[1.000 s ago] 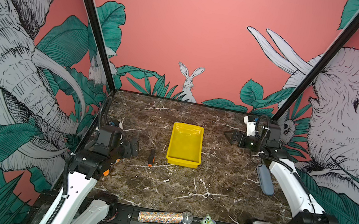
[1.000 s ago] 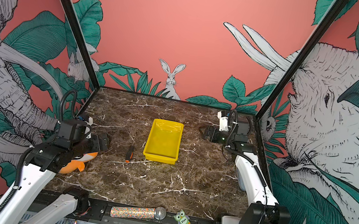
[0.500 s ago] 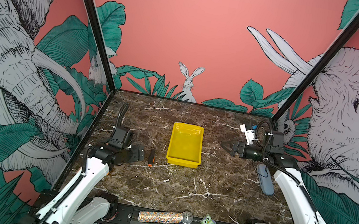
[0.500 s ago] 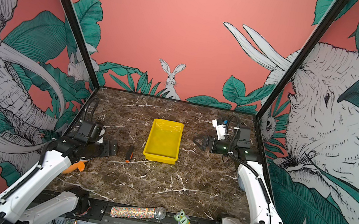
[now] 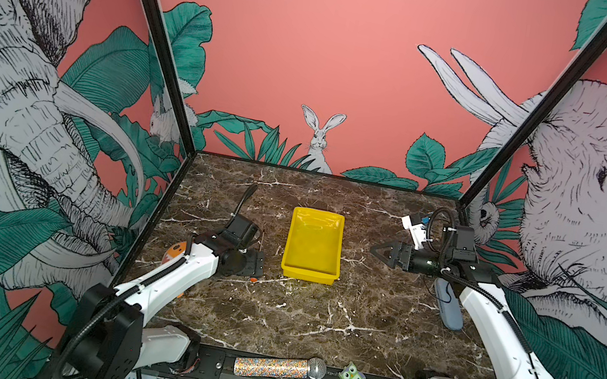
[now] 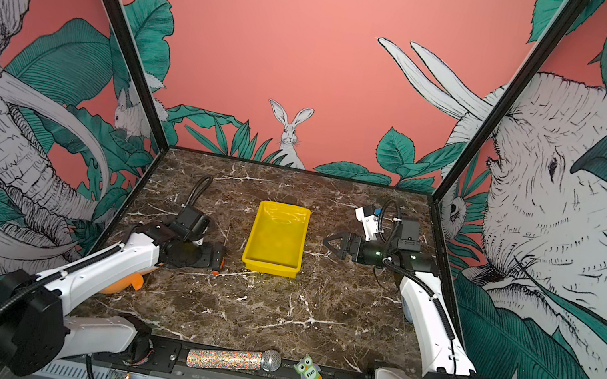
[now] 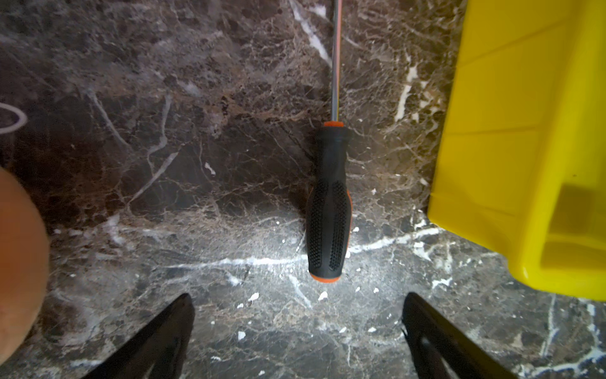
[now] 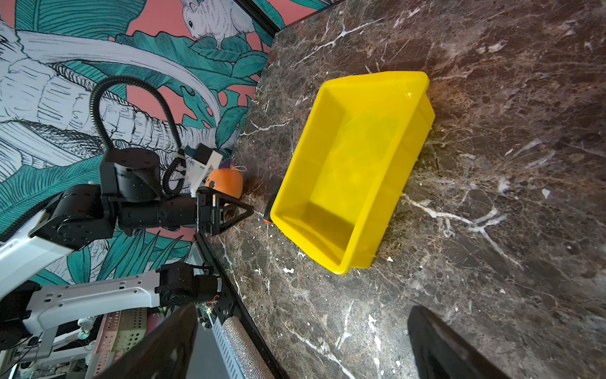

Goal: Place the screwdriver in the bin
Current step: 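Lower the open left gripper over the black-and-orange screwdriver handle while the right arm holds position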

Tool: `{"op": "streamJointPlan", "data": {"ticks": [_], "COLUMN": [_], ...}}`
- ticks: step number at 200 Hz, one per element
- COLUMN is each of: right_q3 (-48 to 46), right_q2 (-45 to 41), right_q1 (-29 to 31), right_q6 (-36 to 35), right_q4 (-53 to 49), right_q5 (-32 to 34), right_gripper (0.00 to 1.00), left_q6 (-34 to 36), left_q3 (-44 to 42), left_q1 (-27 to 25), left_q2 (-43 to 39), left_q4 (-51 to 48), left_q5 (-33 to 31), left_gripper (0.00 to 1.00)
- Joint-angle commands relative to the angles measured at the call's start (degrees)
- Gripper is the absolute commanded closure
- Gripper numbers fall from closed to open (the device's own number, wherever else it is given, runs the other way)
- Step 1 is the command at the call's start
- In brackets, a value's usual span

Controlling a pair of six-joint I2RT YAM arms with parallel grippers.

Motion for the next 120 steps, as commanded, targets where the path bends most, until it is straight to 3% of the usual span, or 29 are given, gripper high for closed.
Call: {"op": "streamJointPlan", "data": {"ticks": [1,32,53,120], "right_q3": [-1.31,-1.2,-2.11,-4.88], "right_q2": [-1.19,-1.52,-2.49,-5.98], "right_q1": [0.14,0.12,-0.01,-0.46], "right_q6": [-3.12,-8.67,-9.07,-9.53], "right_q4": [-1.62,-7.03,-6.62,-5.78], "right_q5": [-0.93,0.53,2.14,4.99], "right_gripper": [0.01,0.01,0.0,0.01], "left_q6": [-2.35,-3.0,-2.01,0.48], "left_q3": [1.18,1.54,2.24,4.91], "left_q1": [-0.37,-1.12,-1.64,-2.32], "left_q2": [1.4,4.22,6.05,11.47], "left_q4": [2.26,3.98,4.2,4.49], "left_q5": [-1.16,-0.6,-0.17,-0.85], "left_gripper": [0.01,0.06,0.16,0.21]}}
